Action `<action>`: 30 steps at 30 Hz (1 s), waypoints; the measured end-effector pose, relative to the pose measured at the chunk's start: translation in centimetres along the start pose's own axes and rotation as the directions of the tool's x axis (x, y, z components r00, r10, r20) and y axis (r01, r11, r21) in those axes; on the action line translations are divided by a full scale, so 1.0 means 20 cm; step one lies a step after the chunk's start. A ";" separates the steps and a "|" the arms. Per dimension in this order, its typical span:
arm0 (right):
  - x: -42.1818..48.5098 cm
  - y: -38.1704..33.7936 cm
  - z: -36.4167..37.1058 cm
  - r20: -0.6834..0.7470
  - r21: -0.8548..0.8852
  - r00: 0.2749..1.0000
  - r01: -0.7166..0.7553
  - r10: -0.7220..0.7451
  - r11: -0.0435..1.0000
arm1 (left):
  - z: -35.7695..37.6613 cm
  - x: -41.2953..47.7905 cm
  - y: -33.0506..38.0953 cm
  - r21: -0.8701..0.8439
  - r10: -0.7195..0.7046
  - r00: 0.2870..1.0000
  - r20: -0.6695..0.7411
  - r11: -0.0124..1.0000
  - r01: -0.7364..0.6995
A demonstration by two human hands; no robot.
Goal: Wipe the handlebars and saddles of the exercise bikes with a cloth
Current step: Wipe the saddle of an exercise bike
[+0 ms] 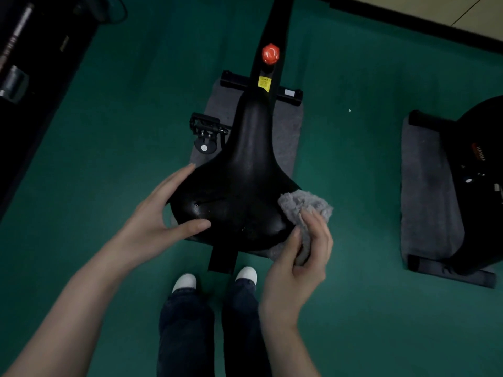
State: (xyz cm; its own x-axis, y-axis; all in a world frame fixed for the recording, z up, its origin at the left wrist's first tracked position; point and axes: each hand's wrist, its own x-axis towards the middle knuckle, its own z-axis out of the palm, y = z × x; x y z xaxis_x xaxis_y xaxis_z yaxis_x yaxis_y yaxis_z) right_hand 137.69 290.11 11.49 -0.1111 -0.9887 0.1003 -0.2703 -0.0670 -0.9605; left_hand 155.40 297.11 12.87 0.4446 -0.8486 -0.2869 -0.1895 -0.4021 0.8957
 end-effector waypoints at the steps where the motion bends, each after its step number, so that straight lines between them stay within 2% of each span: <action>1: -0.01 -0.01 0.02 -0.024 0.001 1.000 0.000 0.000 1.000 | -0.01 0.00 0.00 0.001 -0.006 1.000 0.018 1.000 0.006; 3: 0.01 -0.01 0.04 -0.059 0.036 0.997 -0.038 0.040 0.999 | -0.03 0.01 -0.01 0.017 -0.009 0.999 0.054 1.000 0.008; 7: 0.13 0.00 0.06 -0.148 0.214 0.954 -0.225 0.259 0.951 | -0.06 0.02 -0.04 0.042 0.008 0.990 0.139 0.999 -0.013; 9: 0.11 -0.01 0.07 -0.180 0.227 0.946 -0.227 0.270 0.947 | -0.07 0.03 -0.07 0.062 0.028 0.985 0.169 0.997 -0.039; 14: -0.09 -0.04 0.14 -0.278 0.096 0.956 -0.068 0.092 0.993 | -0.07 0.05 -0.11 0.087 0.126 0.981 0.148 0.986 -0.140; 21: -0.24 -0.06 0.29 -0.370 -0.037 0.923 0.100 -0.107 0.994 | -0.06 0.07 -0.18 0.071 0.206 0.973 0.099 0.974 -0.214; 27: -0.35 -0.06 0.39 -0.334 -0.210 0.892 0.243 -0.304 0.947 | -0.07 0.08 -0.21 0.061 0.260 0.961 0.098 0.962 -0.267; 28: -0.35 -0.05 0.38 -0.329 -0.209 0.892 0.250 -0.309 0.945 | -0.07 0.09 -0.21 0.060 0.269 0.958 0.098 0.960 -0.275; 30: -0.32 -0.05 0.34 -0.379 -0.142 0.897 0.187 -0.228 0.972 | -0.06 0.09 -0.22 0.062 0.284 0.954 0.102 0.955 -0.291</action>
State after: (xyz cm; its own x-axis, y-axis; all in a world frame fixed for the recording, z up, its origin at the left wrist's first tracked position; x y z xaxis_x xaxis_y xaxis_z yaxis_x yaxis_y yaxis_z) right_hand 145.09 295.60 10.00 -0.4008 -0.8205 0.4076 -0.4197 -0.2310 -0.8778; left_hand 158.17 297.80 8.79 0.2813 -0.9581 -0.0541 -0.3647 -0.1588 0.9175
